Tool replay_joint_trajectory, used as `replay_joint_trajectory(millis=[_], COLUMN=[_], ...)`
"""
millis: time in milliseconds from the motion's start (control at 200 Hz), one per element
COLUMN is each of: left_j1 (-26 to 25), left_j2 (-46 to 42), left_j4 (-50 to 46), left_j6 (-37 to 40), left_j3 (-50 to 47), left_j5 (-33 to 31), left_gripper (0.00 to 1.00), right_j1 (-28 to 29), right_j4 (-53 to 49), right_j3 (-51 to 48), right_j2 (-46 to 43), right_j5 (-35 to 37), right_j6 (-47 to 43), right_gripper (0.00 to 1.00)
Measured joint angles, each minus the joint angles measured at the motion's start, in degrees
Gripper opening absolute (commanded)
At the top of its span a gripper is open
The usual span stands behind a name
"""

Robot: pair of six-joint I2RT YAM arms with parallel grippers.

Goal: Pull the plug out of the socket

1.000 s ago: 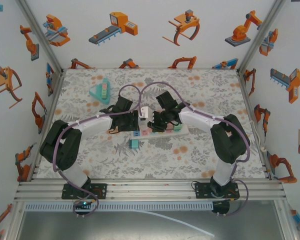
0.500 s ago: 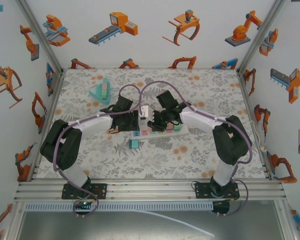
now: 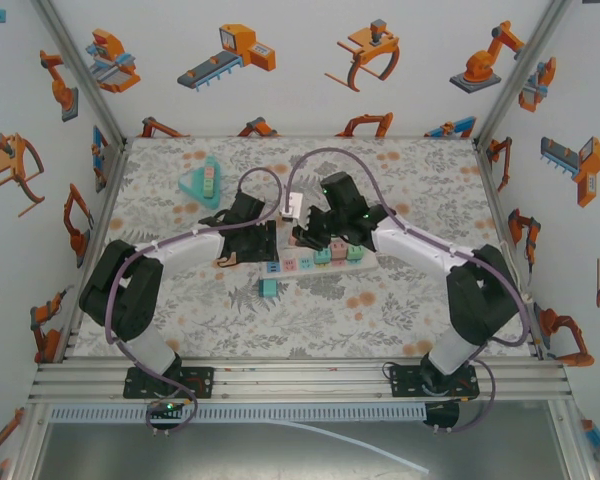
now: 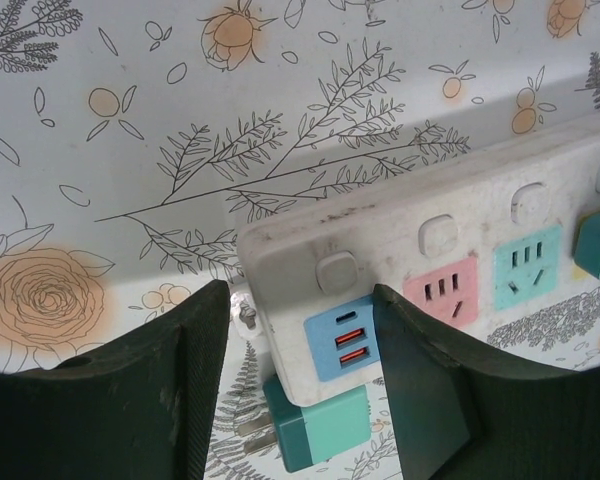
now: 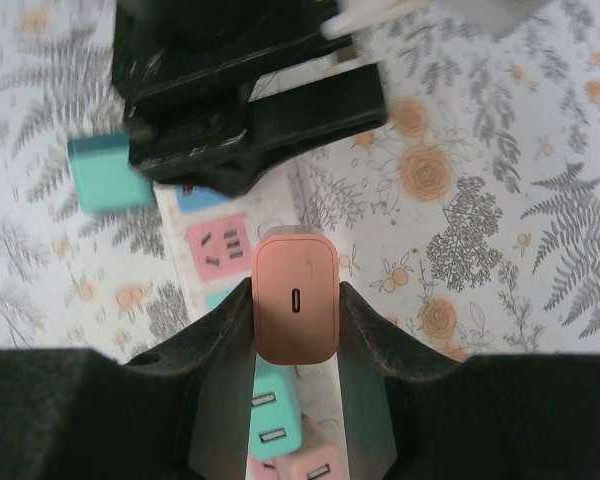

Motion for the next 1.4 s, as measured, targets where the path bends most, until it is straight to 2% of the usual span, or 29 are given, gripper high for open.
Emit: replay_joint_trajectory(millis=[185,335,496,621,701,811,861,1041,1187,1402], left_j1=[0.2,0.8,0.9,0.9,0.6,0.0,-0.2,-0.4,-0.5,-0.7], left_j2=[-2.4,-10.3,-22.3,-32.9,-38.0,-43.0,-44.3,-48.9,-53.5,-52.8], left_j4=[-2.1,-1.9,-0.9,-2.5,-5.8,-12.0,-15.5,-26.1,-28.7,-28.1], left_j6=[2.8,6.5,12.8,20.5,26.2,33.2,35.9,45.5,50.0,53.1], left_j3=[1.4,2.2,0.4,-3.0,-3.7,-3.8,-3.8,-4.9,-8.2,-9.4], left_j5=[0.6,1.9,3.5,7.1,10.3,13.3,14.5,18.4,20.3,21.6], left_gripper=[0.57,0.63,0.69,0.76,0.83,1.0,0.97,0.97,0.97,0.97], right_j1=[1.0,2.0,10.7,17.5,20.0,22.1,22.7,23.6,23.6,23.7], right_j4=[11.7,16.1,18.8,21.9,23.1,24.1,24.9,29.4,33.5,38.5], right_j3=[-8.4,-13.3,-18.7,-23.3,-26.1,-28.9,-29.9,-33.2,-34.6,-36.6], right_j2=[-8.6,-15.5,-21.6,-23.8,-23.7,-21.6,-20.0,-13.7,-9.1,-5.6], right_j5=[6.6,14.8,26.5,33.8,37.4,39.6,40.3,41.3,41.8,42.6], right_j6=[22.4,40.3,51.7,60.1,65.7,72.7,75.5,83.0,87.1,91.0], right_gripper=[0.22,0.21,0.19,0.19,0.19,0.19,0.19,0.19,0.18,0.19])
